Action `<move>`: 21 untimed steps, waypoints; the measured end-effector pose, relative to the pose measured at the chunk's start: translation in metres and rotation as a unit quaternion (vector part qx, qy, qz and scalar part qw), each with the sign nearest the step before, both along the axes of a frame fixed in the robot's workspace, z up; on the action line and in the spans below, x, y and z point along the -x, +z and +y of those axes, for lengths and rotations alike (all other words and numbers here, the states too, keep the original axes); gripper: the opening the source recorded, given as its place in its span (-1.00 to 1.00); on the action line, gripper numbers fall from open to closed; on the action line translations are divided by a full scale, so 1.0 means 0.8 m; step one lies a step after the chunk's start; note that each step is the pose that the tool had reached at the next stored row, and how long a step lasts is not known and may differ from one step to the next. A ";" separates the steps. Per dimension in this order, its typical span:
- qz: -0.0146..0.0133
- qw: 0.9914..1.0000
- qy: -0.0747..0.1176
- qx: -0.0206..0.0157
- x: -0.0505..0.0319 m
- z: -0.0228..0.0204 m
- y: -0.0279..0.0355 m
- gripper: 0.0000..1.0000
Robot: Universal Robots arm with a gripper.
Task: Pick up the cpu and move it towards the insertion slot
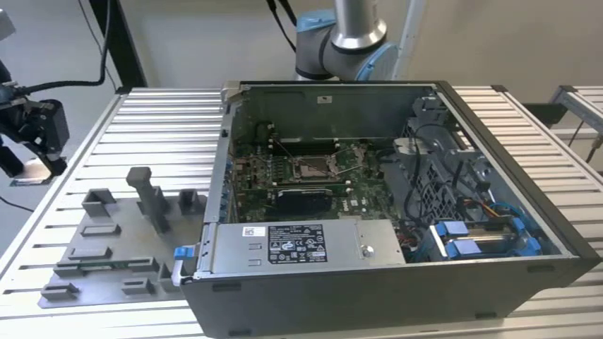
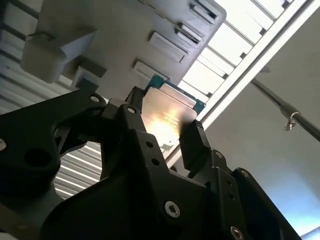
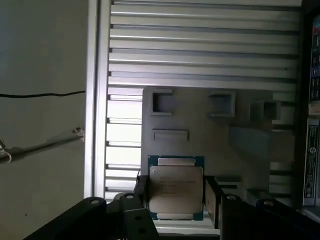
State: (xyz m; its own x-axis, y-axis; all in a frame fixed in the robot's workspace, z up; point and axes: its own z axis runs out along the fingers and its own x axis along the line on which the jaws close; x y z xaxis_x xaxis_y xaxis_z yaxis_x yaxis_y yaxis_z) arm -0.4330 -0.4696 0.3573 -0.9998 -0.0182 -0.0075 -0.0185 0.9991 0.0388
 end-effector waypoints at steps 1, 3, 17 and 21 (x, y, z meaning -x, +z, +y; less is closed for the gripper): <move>0.000 1.000 0.000 0.000 0.000 0.0000 0.0061 -1.00; 0.000 1.000 0.000 0.000 0.000 0.0000 0.0174 -1.00; 0.000 1.000 0.000 0.000 -0.001 0.0000 0.0406 -1.00; 0.000 1.000 0.000 0.000 -0.014 0.0000 0.0405 -1.00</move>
